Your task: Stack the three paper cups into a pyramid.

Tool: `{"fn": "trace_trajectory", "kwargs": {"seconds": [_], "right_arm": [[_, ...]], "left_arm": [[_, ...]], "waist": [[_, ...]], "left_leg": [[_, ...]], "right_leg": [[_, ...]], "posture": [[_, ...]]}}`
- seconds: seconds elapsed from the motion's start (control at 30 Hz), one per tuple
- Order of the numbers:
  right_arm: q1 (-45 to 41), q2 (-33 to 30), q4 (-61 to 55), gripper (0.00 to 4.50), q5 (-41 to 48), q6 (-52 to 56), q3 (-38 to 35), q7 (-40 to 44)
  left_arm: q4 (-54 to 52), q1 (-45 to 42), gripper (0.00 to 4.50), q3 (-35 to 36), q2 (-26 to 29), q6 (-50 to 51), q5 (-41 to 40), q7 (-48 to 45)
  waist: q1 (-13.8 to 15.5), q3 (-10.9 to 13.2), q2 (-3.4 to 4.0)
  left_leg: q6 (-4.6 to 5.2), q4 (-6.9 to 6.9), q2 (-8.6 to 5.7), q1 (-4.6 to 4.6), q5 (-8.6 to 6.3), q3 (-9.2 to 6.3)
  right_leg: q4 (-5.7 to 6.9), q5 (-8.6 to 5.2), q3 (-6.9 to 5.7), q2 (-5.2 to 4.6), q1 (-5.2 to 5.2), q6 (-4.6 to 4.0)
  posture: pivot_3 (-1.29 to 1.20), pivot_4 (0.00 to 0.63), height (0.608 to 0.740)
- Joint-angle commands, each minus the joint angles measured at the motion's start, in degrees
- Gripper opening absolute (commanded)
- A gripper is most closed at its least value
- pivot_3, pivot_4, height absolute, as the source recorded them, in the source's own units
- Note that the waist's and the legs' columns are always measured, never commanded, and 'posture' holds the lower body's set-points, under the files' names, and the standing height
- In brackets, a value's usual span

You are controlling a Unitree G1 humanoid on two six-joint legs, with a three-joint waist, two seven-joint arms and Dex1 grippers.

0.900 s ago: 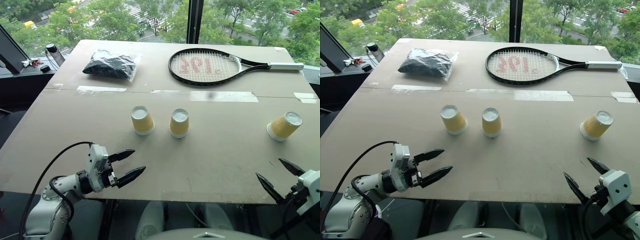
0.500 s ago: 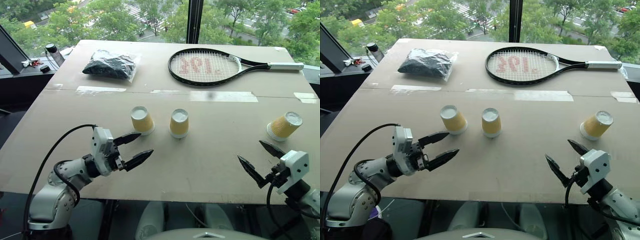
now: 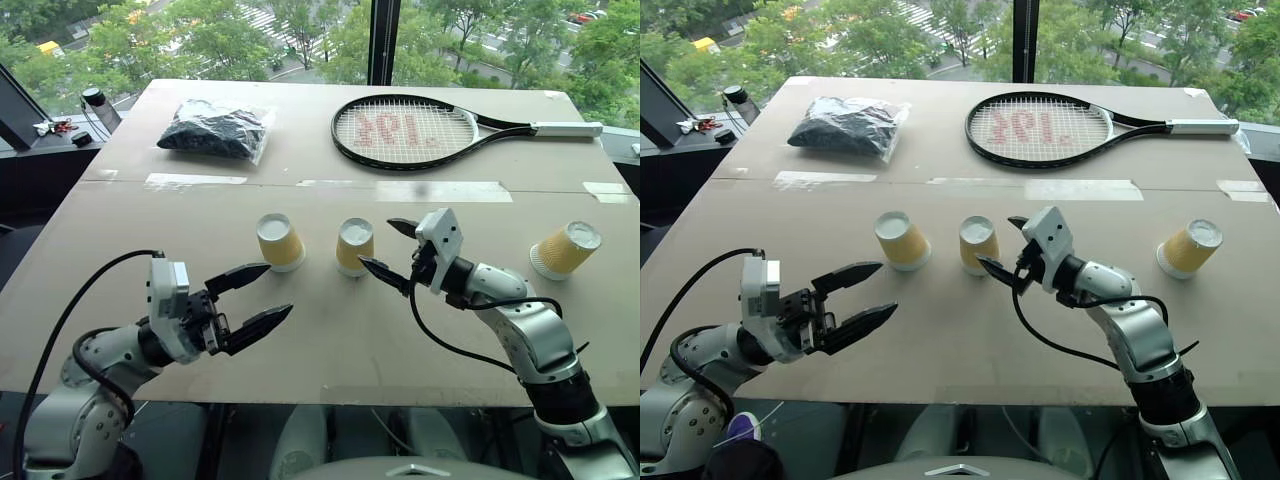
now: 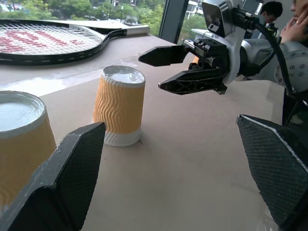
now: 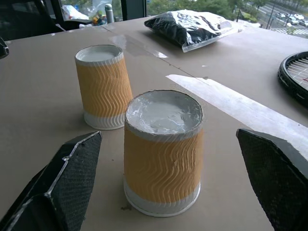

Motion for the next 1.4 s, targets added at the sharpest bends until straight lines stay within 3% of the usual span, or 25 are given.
{"fn": "trace_trajectory", "kwargs": {"seconds": [0.03, 0.57, 0.7, 0.73, 0.97, 1.2, 1.4], "right_arm": [[-3.9, 2.3, 1.3, 4.44, 1.0, 1.6, 0.2, 0.3], [-10.5, 8.4, 14.9, 4.44, -3.2, -1.7, 2.2, 0.9], [-10.6, 8.7, 15.6, 2.99, -3.9, -3.6, 1.2, 0.5], [-10.5, 8.6, 15.4, 2.99, -4.0, -4.3, 0.8, 0.3], [-8.7, 3.6, 8.9, 2.99, -2.9, -3.3, -4.6, 0.4], [-1.4, -7.1, -1.0, 2.99, -0.5, 5.4, -13.1, 0.3], [2.8, -8.5, -4.9, 2.99, 2.1, 9.2, -15.9, -0.8]], "left_arm": [[-2.3, 1.9, 4.50, 2.7, 0.2, -0.8, -1.7, -0.6], [-4.6, 6.8, 4.50, 5.4, -1.6, -1.9, -1.7, 0.5], [-4.3, 7.1, 4.50, 5.0, -2.1, -2.6, -1.3, 0.5], [-4.1, 7.0, 4.50, 4.8, -2.2, -2.8, -1.1, 0.5], [-2.4, 5.3, 4.50, 3.1, -2.5, -3.5, -0.7, -0.3], [-0.6, 3.6, 4.50, 1.1, -2.6, -3.5, -0.3, -1.6], [0.2, 2.9, 4.50, 0.8, -2.0, -3.3, -0.4, -3.0]], "waist": [[-0.3, 0.0, -0.01], [-0.4, 0.0, 0.01], [-0.4, 0.0, 0.01], [-0.4, 0.0, 0.01], [-0.3, 0.0, 0.02], [-0.2, 0.0, 0.03], [-0.6, 0.0, 0.05]], "left_leg": [[0.00, 0.01, 0.01, 0.00, 0.00, 0.01], [0.00, -0.03, 0.01, 0.03, 0.00, 0.02], [0.00, -0.03, 0.01, 0.03, 0.00, 0.02], [0.00, -0.03, 0.01, 0.03, 0.00, 0.02], [0.00, -0.04, 0.01, 0.00, 0.00, 0.04], [0.01, -0.05, 0.00, -0.04, -0.01, 0.03], [0.01, -0.12, 0.05, 0.00, -0.01, 0.07]], "right_leg": [[0.01, 0.00, 0.03, 0.00, -0.01, 0.00], [0.08, 0.01, 0.06, 0.01, -0.08, -0.01], [0.08, 0.01, 0.07, 0.00, -0.08, -0.01], [0.09, 0.01, 0.06, 0.00, -0.09, -0.01], [0.07, 0.01, 0.07, -0.02, -0.10, -0.01], [0.04, 0.01, 0.06, -0.04, -0.10, -0.01], [0.06, 0.00, 0.13, 0.02, -0.13, -0.01]], "posture": [[0.00, 0.150, 0.740], [0.00, 0.150, 0.740], [0.00, 0.150, 0.740], [0.00, 0.150, 0.740], [0.00, 0.150, 0.740], [0.00, 0.150, 0.740], [0.00, 0.150, 0.740]]}}
